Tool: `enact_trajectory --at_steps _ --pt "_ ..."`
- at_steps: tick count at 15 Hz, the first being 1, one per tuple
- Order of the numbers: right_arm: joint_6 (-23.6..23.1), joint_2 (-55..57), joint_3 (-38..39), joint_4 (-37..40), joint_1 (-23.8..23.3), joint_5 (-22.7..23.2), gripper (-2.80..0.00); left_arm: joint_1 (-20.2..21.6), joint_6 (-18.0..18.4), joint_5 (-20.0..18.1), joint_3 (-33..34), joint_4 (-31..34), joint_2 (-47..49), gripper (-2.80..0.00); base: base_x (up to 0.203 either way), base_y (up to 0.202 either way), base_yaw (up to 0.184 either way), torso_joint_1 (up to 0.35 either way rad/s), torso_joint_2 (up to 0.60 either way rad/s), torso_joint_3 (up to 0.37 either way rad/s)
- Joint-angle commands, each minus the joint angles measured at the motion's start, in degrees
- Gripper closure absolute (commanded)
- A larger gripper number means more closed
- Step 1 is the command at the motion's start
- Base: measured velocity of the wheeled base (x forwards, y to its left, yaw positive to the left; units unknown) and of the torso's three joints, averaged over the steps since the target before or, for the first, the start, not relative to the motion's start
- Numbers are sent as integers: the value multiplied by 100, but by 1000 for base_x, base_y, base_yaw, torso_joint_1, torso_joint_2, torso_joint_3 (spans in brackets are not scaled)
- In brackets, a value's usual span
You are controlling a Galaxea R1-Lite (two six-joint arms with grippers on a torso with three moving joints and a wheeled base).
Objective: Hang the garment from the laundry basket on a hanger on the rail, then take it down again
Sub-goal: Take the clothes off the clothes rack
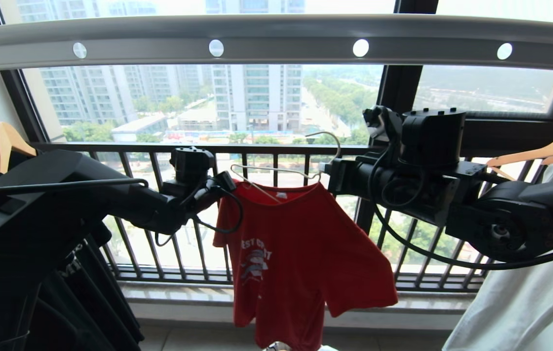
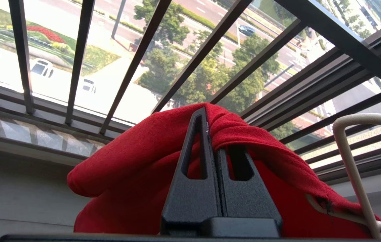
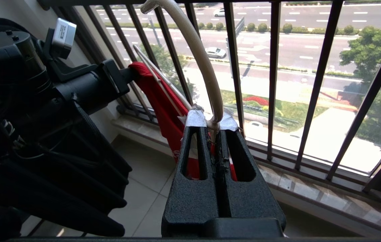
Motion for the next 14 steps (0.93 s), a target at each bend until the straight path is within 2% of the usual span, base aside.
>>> enact_trajectory --at_steps 1,7,14 --pt "8 -4 1 -18 0 -3 0 79 -25 -4 -16 -20 -50 0 0 0 0 0 0 0" --pt "8 -40 105 -9 130 14 0 132 -25 -4 -95 -12 117 0 0 0 0 0 0 0" --pt "-1 -13 177 -18 255 14 0 132 -25 -22 -52 -3 -109 0 0 0 0 0 0 0"
